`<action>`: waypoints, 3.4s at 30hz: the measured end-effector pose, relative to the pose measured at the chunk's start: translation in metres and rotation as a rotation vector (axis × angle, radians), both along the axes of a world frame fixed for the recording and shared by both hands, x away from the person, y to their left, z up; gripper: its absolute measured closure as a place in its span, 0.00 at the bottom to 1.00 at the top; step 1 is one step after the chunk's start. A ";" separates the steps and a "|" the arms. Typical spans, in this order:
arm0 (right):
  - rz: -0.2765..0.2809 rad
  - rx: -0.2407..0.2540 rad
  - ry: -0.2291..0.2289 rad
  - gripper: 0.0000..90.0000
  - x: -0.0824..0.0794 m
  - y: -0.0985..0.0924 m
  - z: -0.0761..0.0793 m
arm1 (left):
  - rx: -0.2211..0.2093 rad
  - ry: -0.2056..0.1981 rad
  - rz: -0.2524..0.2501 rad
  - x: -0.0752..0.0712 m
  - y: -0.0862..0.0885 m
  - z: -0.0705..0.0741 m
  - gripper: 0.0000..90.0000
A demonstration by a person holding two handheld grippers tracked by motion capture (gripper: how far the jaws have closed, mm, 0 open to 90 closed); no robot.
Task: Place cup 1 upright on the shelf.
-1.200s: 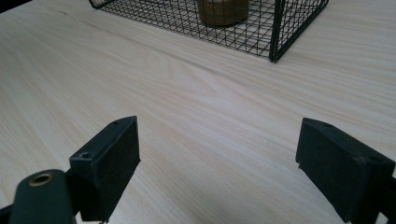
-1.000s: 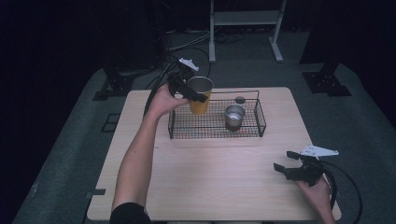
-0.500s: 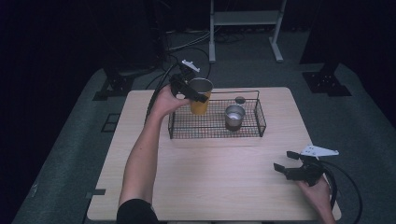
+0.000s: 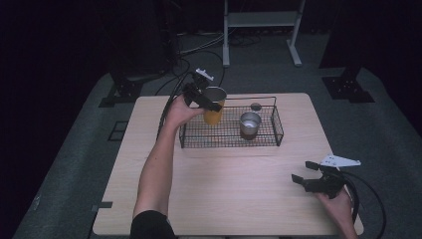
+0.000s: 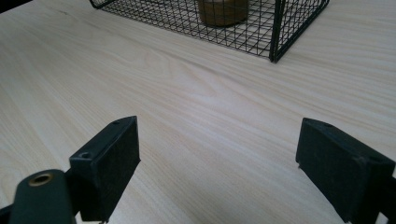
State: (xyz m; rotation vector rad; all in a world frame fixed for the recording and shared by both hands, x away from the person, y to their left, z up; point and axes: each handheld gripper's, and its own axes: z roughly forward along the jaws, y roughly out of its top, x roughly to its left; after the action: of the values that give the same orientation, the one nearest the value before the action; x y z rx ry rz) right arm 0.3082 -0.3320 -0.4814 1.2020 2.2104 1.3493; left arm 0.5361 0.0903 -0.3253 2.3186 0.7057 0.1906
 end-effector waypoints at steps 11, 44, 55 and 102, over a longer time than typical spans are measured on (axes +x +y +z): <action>0.006 -0.005 0.002 0.14 0.001 0.003 -0.001 | -0.003 0.030 0.045 0.004 0.009 -0.024 0.16; 0.013 -0.011 0.007 0.14 0.002 0.004 -0.002 | 0.057 0.078 0.087 0.011 -0.001 -0.063 0.15; 0.020 -0.013 0.011 0.14 0.001 0.006 -0.002 | 0.080 0.092 0.097 0.013 -0.004 -0.069 0.15; 0.039 -0.054 0.019 0.13 0.003 0.015 -0.004 | 0.067 0.024 0.121 -0.013 0.016 -0.079 0.03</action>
State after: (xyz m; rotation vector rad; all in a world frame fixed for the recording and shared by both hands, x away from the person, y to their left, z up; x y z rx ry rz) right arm 0.3111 -0.3168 -0.4854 1.1635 2.2794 1.2888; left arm 0.5229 0.1066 -0.4045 2.3461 0.8647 0.2448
